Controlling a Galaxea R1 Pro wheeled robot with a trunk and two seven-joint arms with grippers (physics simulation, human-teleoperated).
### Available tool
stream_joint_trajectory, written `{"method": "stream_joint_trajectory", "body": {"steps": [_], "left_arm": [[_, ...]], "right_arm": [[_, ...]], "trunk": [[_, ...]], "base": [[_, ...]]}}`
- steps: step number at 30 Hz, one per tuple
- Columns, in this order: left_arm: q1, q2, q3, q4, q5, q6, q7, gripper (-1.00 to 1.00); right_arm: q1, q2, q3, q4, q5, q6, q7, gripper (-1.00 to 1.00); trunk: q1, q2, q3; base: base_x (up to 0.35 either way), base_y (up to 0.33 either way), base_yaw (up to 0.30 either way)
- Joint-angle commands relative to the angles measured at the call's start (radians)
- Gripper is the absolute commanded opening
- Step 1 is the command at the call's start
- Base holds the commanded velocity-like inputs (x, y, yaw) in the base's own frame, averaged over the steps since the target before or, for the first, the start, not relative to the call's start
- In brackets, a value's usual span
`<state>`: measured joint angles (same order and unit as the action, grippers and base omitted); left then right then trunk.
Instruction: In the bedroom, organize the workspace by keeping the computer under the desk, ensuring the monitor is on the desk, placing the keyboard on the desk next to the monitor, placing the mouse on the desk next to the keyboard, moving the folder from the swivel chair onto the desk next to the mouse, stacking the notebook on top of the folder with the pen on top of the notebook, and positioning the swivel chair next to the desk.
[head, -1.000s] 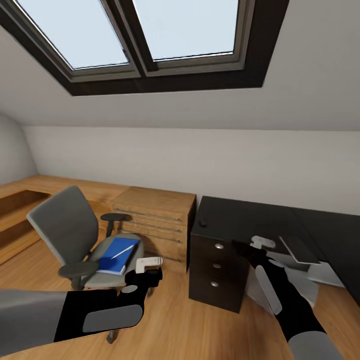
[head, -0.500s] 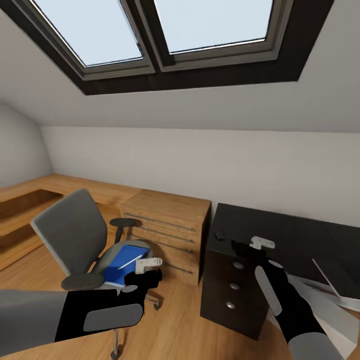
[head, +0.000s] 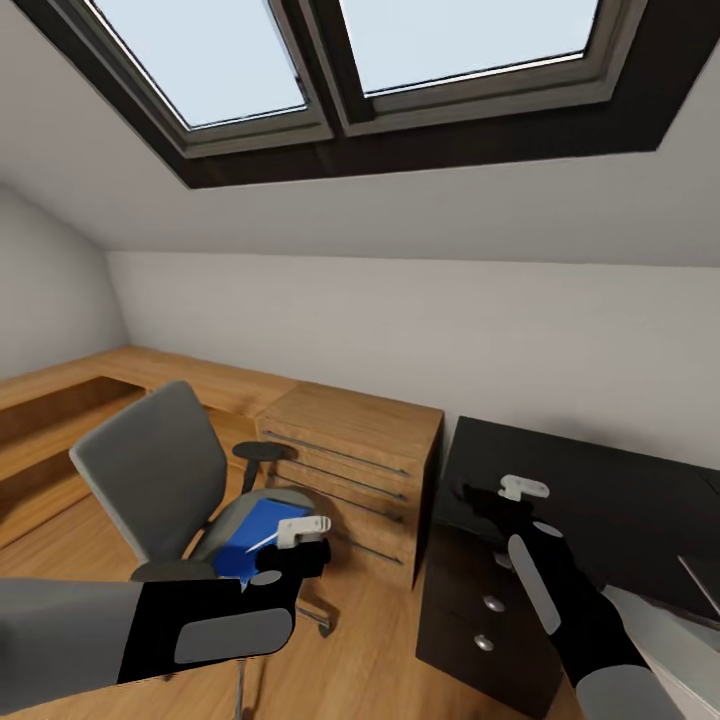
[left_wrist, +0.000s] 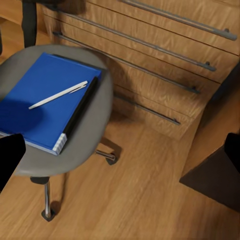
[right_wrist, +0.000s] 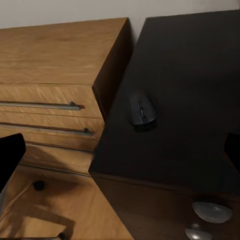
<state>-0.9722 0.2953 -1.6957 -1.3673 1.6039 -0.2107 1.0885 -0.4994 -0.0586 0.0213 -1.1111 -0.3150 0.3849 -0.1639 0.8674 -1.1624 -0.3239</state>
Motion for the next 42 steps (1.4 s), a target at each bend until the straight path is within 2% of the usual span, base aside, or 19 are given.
{"method": "stream_joint_trajectory", "body": {"steps": [1,8,21,23,34,37,38,39,42], "left_arm": [[-0.002,0.0,-0.002,-0.001,0.007,-0.01,0.0,1.0],[-0.002,-0.002,-0.004,-0.001,0.005,-0.01,0.0,1.0],[-0.002,-0.014,-0.004,-0.001,0.007,-0.013,0.002,1.0],[-0.002,-0.014,-0.004,-0.001,0.006,-0.013,0.002,1.0],[-0.002,-0.015,-0.012,-0.001,0.007,-0.013,0.002,1.0],[-0.002,-0.015,-0.013,-0.001,0.007,-0.013,0.002,1.0],[-0.002,-0.015,-0.013,-0.001,0.006,-0.013,0.001,1.0],[-0.002,-0.015,-0.013,-0.001,0.007,-0.013,0.001,1.0],[-0.002,-0.015,-0.012,-0.001,0.006,-0.013,0.002,1.0]], "right_arm": [[-0.001,0.0,0.004,0.001,-0.009,0.004,-0.008,1.0],[-0.001,0.001,0.031,0.052,0.017,0.005,-0.01,1.0],[-0.001,0.0,0.032,0.066,0.02,0.006,-0.019,1.0],[-0.002,0.0,0.033,0.097,0.02,0.006,-0.035,1.0],[-0.005,-0.001,0.032,0.129,0.035,0.006,-0.039,1.0],[-0.037,-0.002,0.033,0.199,0.044,0.005,-0.038,1.0],[-0.099,-0.002,0.033,0.252,0.075,0.005,-0.039,1.0],[-0.131,-0.002,0.033,0.278,0.094,0.005,-0.039,1.0],[-0.191,-0.003,0.032,0.335,0.126,0.003,-0.039,1.0]], "trunk": [[0.001,-0.001,-0.001],[0.001,-0.001,-0.001],[0.001,-0.001,-0.001],[0.001,-0.001,-0.001],[0.001,-0.001,-0.001],[0.001,-0.001,-0.001],[0.001,-0.001,-0.001],[0.001,-0.001,-0.001],[0.001,-0.001,-0.001]], "base": [[0.288,-0.001,0.003],[0.303,0.0,0.001],[0.204,0.0,0.0],[0.056,0.0,0.0],[0.062,0.0,0.0],[0.002,0.0,0.0],[0.0,0.0,0.0],[0.0,0.0,0.0],[0.0,0.0,0.0]]}}
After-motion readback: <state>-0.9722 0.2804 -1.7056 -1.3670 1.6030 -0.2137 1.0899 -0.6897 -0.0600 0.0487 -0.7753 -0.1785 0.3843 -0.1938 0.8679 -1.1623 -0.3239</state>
